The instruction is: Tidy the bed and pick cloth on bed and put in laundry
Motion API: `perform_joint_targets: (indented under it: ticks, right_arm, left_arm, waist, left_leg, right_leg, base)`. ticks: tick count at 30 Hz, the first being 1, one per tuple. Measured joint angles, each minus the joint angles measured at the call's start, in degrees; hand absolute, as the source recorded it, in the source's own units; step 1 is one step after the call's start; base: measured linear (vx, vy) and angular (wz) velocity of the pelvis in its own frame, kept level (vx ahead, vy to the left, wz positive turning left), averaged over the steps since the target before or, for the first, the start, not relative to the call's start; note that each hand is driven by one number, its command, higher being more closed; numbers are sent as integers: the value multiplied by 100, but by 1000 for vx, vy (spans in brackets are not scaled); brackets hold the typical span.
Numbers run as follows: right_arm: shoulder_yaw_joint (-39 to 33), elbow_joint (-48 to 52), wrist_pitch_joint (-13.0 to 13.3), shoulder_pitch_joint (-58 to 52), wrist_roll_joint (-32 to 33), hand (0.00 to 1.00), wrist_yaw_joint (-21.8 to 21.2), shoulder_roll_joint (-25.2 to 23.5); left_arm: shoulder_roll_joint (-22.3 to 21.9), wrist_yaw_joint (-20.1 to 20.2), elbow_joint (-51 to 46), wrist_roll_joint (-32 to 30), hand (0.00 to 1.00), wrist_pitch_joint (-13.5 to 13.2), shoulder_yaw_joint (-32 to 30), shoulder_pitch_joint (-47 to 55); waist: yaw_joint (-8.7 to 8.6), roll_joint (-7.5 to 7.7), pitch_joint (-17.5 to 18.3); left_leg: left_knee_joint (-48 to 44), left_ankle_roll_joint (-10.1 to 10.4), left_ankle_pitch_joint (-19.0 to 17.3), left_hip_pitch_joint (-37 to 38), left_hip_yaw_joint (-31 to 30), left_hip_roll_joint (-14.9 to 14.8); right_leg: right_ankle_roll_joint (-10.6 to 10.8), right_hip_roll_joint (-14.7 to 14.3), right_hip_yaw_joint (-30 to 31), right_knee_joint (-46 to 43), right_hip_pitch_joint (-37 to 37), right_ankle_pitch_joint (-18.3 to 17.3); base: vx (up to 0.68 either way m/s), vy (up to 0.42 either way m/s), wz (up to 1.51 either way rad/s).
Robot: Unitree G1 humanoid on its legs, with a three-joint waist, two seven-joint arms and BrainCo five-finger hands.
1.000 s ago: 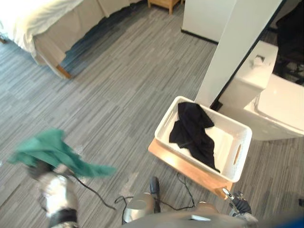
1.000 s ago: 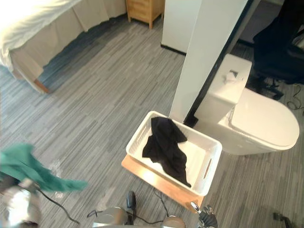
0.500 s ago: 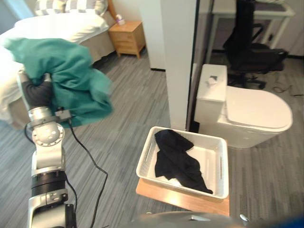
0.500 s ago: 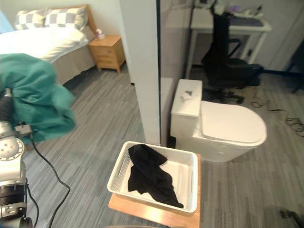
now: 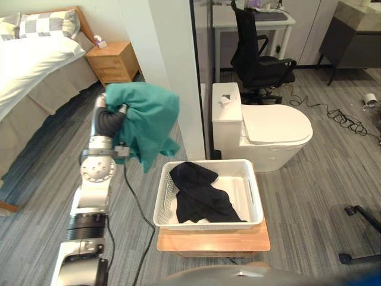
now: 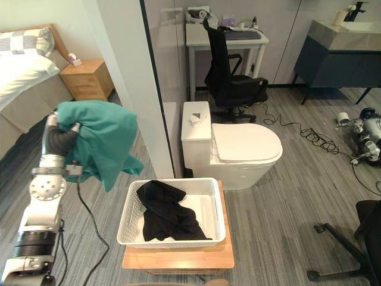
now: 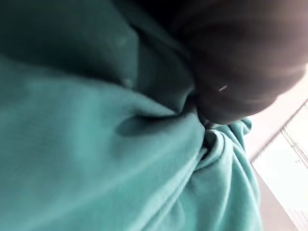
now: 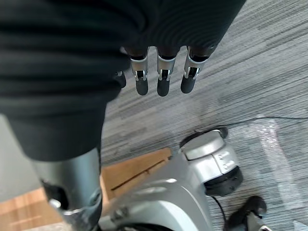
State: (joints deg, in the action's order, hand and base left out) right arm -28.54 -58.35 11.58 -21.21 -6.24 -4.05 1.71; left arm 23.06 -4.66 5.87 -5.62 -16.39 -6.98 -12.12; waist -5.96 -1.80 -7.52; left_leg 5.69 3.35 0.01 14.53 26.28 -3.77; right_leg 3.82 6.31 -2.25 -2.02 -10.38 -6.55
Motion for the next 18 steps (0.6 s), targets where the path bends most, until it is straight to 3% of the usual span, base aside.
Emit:
perform_joint_targets:
  ticks: [9,12,14,18]
  right_arm:
    - [239,2,-169,-17,29,0,91,60]
    - [436,4,-211,-11,29,0,95,80]
    - [525,21,-214,43,43,0,95,80]
    - [683,24,-246,123,173,0,94,83]
  left_arm:
    - [-328,223,68,-198,100,373,992,386]
    - [-358,169,470,-298,100,522,1181,388]
    - [-356,133,840,-277,100,703,1307,383]
    - [-355,-11,1375,-164,100,796,1393,231]
  waist:
    - [-125,21,-10]
    - [-146,17,-11]
    - [-250,4,-4]
    - [-290,0,-118]
  left_leg:
    - [19,-4,15,26,65,10]
    - [2,5,-4,4,131,3]
    - [-9,-2,-1,-173,138,6]
    - [-13,-19,14,-363,165,2]
  right_leg:
    - [16,-2,79,36,0,38]
    - [24,-15,140,118,22,78]
    - [37,-13,150,104,210,97]
    - [47,-27,188,56,419,137]
  base:
    - [-63,-14,-4]
    - [11,-1,-12]
    - [14,-9,-5]
    - [37,-11,-5]
